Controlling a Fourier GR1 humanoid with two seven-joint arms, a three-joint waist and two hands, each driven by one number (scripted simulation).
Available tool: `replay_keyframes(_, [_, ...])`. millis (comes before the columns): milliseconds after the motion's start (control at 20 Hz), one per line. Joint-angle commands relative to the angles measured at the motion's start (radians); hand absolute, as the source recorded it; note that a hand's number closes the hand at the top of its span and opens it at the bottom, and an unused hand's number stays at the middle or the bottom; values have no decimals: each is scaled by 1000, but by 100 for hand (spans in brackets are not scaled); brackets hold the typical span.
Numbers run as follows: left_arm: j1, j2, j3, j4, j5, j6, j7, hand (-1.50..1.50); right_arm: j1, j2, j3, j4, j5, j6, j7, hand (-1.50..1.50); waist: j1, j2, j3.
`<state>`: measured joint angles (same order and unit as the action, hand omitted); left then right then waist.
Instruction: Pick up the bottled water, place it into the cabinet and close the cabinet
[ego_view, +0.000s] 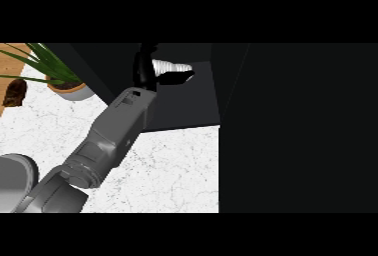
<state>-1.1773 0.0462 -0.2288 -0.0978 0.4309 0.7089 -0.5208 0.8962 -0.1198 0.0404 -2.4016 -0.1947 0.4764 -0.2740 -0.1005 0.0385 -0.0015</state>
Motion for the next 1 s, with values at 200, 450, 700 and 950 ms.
replay_keyframes(200, [-30,0,50,-68,36,-174,-79,-150,34,-10,-7,-71,-78,11,36,-150,12,-9,-1])
replay_keyframes(450, [1,4,91,-109,68,-315,-173,-150,53,9,44,-48,-58,25,28,-150,31,-18,-1])
replay_keyframes(700, [-21,-45,90,-118,74,-299,-149,-150,34,20,61,-86,-44,-2,77,-150,47,-27,1])
replay_keyframes(950, [54,-46,86,-170,91,-333,-186,-150,61,18,51,-131,-62,-13,95,-150,60,-34,1])
